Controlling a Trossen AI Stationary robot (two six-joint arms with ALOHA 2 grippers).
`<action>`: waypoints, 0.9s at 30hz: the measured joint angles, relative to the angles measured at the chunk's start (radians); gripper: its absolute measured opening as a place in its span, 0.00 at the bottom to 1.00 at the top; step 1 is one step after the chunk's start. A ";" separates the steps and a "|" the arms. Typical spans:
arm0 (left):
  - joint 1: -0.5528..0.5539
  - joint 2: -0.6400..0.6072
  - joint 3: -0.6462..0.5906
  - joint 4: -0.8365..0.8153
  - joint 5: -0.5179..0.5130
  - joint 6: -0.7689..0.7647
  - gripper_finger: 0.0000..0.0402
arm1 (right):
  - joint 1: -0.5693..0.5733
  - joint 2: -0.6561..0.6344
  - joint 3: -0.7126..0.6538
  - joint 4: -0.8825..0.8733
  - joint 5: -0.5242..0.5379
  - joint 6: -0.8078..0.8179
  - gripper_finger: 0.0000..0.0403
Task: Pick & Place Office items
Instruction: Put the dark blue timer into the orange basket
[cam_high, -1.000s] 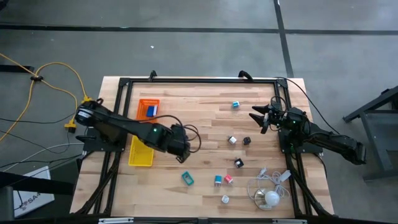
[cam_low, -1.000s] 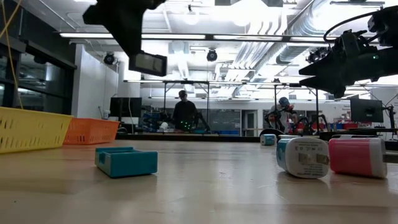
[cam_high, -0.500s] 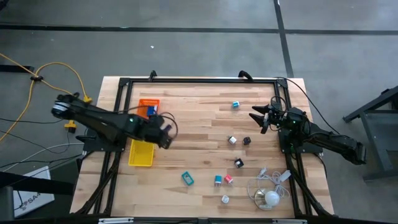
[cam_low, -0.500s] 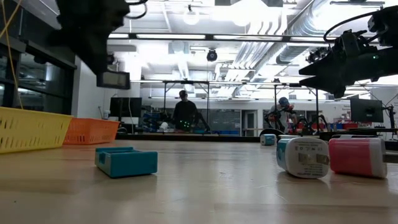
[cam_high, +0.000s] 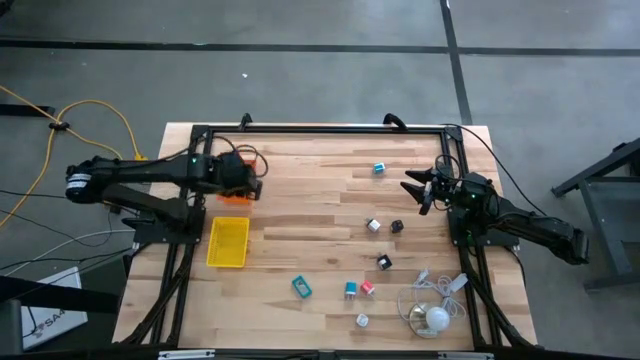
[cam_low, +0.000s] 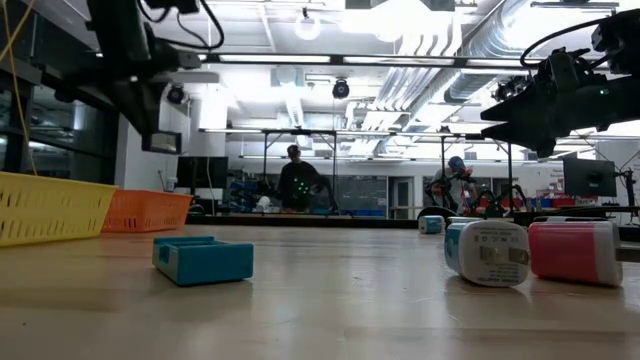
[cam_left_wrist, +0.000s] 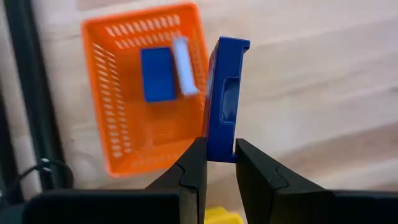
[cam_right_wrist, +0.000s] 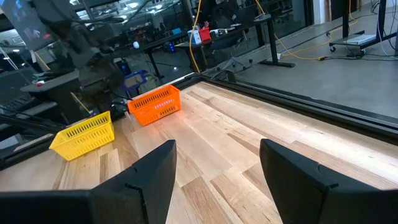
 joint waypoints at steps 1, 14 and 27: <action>0.024 0.004 0.000 0.000 0.000 0.013 0.14 | 0.000 0.000 0.000 0.000 0.000 0.000 0.54; 0.223 0.013 -0.170 0.192 0.001 0.087 0.14 | 0.000 0.000 0.000 0.000 0.000 0.000 0.54; 0.315 0.013 -0.319 0.311 -0.001 0.064 0.14 | 0.000 0.000 0.000 0.000 0.000 0.000 0.54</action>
